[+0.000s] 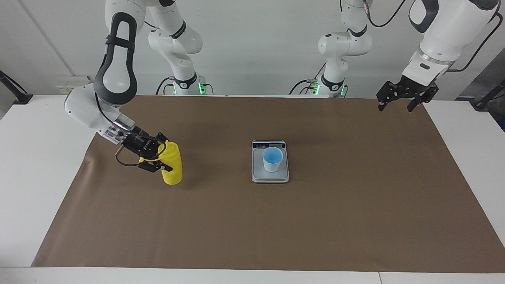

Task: Pour seasoning into cup on scale with both arms
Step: 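Carry the bottle back and set it upright with the right gripper, then open the right gripper and release the yellow bottle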

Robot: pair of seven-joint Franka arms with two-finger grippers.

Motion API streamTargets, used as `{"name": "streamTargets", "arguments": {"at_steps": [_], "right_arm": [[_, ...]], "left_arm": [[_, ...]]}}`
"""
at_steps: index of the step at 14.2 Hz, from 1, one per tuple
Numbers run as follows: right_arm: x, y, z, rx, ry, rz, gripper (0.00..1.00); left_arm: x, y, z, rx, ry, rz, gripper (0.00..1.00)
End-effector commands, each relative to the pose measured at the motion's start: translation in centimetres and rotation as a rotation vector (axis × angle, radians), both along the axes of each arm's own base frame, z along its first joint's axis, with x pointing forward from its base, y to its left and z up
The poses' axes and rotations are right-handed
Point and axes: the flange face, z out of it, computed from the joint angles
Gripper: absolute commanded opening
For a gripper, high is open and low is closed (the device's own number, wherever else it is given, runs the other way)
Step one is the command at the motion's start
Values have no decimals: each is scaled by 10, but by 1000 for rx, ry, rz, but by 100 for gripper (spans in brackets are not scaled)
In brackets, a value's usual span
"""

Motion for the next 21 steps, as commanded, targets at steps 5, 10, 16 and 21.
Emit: {"name": "streamTargets", "arguments": {"at_steps": [5, 10, 16, 21], "right_arm": [[-29, -26, -42, 77, 20, -68, 0], [-35, -34, -57, 81, 51, -89, 0], [-37, -32, -58, 54, 48, -88, 100], [-37, -35, -56, 10, 31, -79, 100]], "left_arm": [[-5, 3, 4, -6, -7, 14, 100], [-5, 3, 4, -6, -7, 14, 100], [-5, 3, 4, -6, -7, 14, 100], [-5, 3, 4, -6, -7, 14, 100]]}}
